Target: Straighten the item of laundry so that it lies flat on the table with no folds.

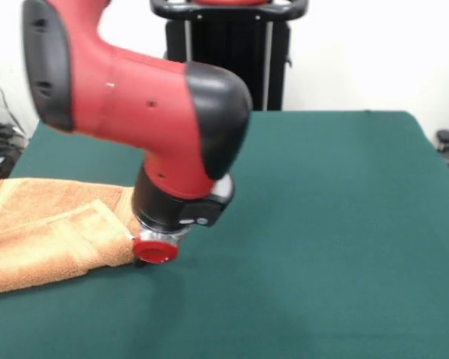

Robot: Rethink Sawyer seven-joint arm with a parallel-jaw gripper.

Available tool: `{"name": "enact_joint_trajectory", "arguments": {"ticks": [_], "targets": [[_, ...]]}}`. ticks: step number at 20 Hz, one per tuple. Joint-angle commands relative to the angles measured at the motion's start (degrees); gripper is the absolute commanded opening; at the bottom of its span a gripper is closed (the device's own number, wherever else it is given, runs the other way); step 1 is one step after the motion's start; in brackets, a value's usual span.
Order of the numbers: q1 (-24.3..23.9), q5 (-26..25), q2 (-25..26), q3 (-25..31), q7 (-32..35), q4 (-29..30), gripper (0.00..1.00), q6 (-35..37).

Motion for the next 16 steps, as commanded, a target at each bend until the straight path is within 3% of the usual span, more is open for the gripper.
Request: {"name": "enact_joint_trajectory", "arguments": {"ticks": [1, 10, 16], "targets": [[5.15, -6.56, 2.99, -1.64, -15.83, -1.41, 0.00, 3.31], [1.09, 1.01, 0.63, 5.33, -11.78, 9.51, 0.00, -11.85], [0.71, 4.49, 0.02, 6.48, -8.15, 13.05, 0.00, -15.87]]}}
